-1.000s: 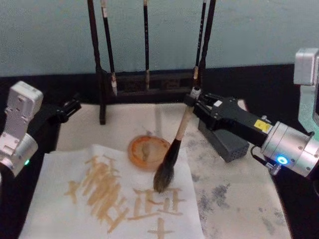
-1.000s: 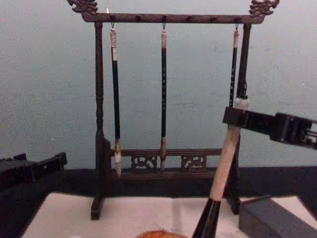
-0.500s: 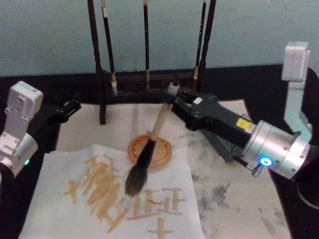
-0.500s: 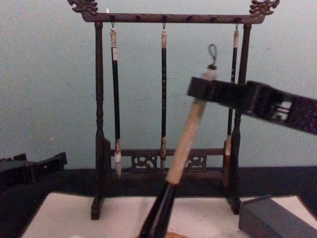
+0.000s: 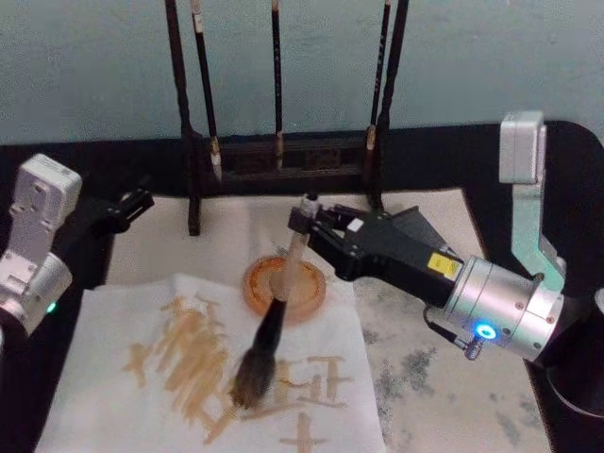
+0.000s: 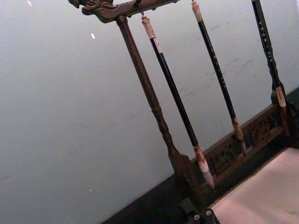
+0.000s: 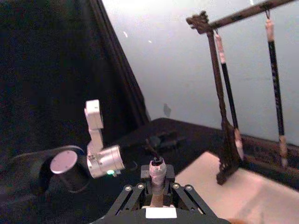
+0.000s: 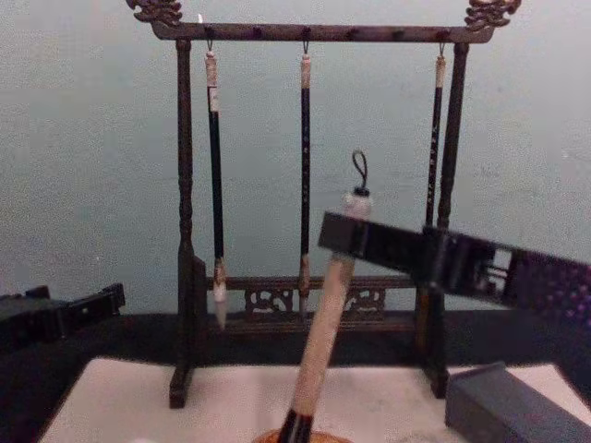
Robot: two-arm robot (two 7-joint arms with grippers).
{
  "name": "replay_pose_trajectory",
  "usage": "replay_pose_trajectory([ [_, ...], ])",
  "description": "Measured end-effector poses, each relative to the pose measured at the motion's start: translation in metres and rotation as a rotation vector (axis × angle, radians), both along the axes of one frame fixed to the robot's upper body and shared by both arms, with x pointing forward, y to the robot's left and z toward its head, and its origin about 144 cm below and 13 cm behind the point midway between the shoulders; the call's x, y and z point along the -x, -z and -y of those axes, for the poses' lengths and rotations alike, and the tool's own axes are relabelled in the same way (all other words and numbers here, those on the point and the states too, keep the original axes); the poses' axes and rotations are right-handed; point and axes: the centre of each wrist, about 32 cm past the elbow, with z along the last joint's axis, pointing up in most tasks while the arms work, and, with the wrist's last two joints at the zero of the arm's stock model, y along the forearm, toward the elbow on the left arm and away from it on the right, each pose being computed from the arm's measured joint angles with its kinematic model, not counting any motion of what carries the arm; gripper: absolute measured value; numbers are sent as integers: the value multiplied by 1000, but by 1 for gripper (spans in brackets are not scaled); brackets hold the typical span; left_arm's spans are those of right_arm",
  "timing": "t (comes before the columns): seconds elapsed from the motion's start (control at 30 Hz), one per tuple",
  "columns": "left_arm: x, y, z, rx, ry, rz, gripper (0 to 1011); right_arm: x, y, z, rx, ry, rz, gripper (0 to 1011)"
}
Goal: Pick up the brush from the inkstone, write on the paper, then place the brush back to its original position.
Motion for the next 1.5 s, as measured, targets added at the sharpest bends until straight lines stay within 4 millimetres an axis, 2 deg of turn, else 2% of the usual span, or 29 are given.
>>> replay_pose_trajectory([
  [0.27,0,0,0,0,0,0,1002,-1,7,11,17,35,-17,172],
  [0.83,0,0,0,0,0,0,1002,-5,6,35,34,101,-13,172],
  [1.2,0,0,0,0,0,0,1002,-4,-2,39,-12,129,-9,172],
  [1.5,0,0,0,0,0,0,1002,-6,-19,37,-111,185,-13,172],
])
